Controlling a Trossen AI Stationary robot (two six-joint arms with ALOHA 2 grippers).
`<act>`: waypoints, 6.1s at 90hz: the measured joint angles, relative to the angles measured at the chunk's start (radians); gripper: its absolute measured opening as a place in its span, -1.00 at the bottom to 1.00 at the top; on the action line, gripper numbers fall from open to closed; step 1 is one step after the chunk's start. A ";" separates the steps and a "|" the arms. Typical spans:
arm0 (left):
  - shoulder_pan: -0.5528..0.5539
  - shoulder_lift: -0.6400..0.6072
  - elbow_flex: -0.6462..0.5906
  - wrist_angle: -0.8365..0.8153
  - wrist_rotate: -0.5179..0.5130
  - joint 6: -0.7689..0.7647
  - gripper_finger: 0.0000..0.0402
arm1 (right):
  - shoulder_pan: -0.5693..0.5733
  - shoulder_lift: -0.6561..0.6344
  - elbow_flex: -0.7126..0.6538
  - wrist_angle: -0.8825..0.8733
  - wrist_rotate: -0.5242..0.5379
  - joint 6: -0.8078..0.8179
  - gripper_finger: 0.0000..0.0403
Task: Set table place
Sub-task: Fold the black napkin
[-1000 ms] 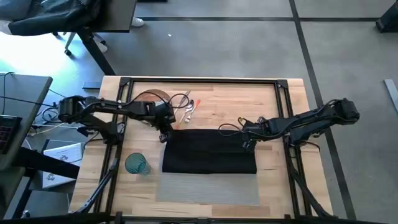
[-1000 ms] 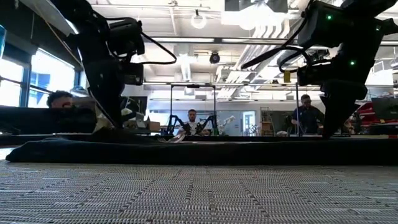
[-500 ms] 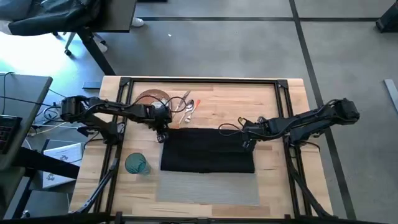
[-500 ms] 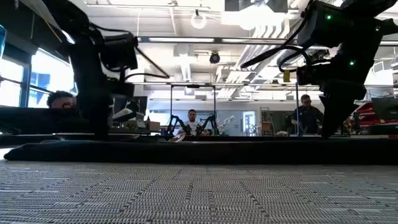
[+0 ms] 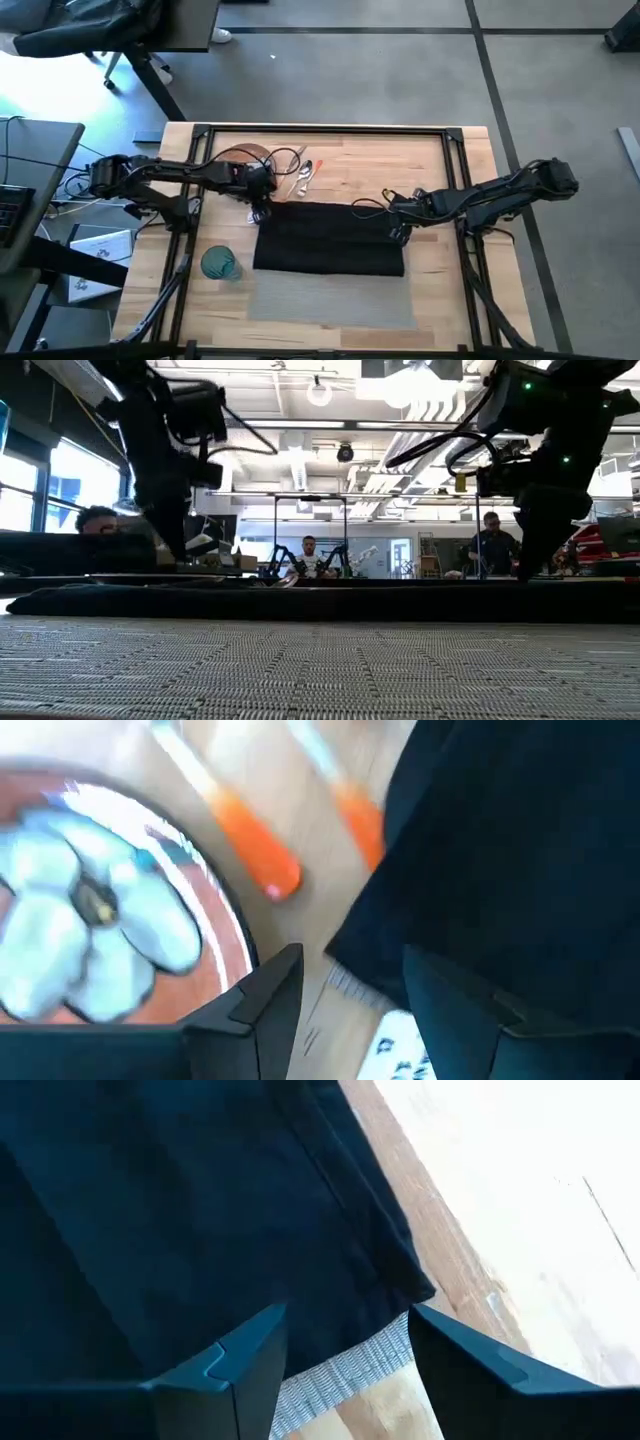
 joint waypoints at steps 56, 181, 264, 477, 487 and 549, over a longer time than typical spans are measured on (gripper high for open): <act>-0.022 0.027 -0.159 0.153 0.070 0.006 -0.20 | -0.156 0.134 0.013 -0.006 0.076 -0.205 -0.03; -0.365 0.035 0.024 0.246 0.093 0.118 -0.28 | 0.108 -0.060 0.051 0.251 -0.255 -0.042 -0.03; -0.431 0.367 0.112 0.219 -0.087 0.007 0.08 | 0.219 -0.033 0.069 -0.059 -0.045 -0.110 -0.03; -0.304 0.349 0.031 0.262 0.066 0.071 -0.40 | -0.011 0.261 0.072 -0.064 -0.215 -0.461 -0.55; -0.304 0.350 0.031 0.263 0.066 0.086 -0.63 | -0.011 0.261 0.072 -0.063 -0.220 -0.458 -0.73; -0.341 0.284 0.095 0.127 0.025 0.062 -1.00 | 0.046 0.102 0.132 -0.170 -0.114 -0.392 -1.00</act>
